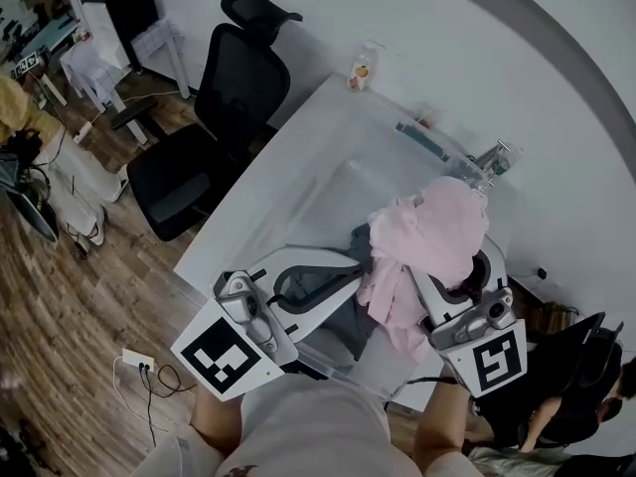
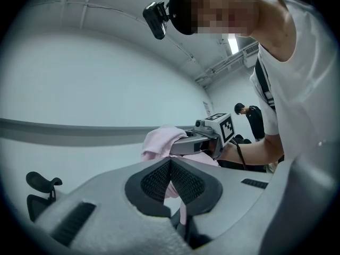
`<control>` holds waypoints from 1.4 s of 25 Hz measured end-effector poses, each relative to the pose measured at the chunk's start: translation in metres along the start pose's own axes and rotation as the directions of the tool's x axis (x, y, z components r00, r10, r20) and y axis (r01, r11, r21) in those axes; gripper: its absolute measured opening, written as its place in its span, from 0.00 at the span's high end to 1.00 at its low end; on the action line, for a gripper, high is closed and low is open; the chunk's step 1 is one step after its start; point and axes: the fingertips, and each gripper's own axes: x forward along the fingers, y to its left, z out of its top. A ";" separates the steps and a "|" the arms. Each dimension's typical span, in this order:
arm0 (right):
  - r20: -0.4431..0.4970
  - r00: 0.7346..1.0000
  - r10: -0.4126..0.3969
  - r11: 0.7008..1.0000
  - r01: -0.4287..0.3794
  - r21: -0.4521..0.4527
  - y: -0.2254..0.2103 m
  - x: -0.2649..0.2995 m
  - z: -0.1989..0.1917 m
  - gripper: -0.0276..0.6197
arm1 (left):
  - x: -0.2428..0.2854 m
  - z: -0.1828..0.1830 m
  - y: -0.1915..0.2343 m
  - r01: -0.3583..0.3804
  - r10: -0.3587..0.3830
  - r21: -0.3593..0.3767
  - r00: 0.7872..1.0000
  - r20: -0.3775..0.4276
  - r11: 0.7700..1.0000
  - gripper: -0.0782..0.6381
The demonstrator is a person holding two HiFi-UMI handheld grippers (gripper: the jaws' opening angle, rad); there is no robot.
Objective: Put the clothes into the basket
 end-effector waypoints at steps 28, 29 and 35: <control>0.115 0.949 0.295 0.879 -0.317 0.355 0.071 0.106 -0.083 0.65 | -0.050 -0.069 0.037 -0.202 0.187 -0.086 0.969 -0.160 0.975 0.88; 0.102 0.944 0.314 0.874 -0.330 0.357 0.077 0.108 -0.090 0.65 | -0.052 -0.072 0.037 -0.207 0.191 -0.089 0.968 -0.164 0.974 0.88; -0.023 0.923 0.385 0.863 -0.351 0.364 0.104 0.102 -0.135 0.64 | -0.057 -0.091 0.034 -0.212 0.190 -0.114 0.965 -0.182 0.970 0.88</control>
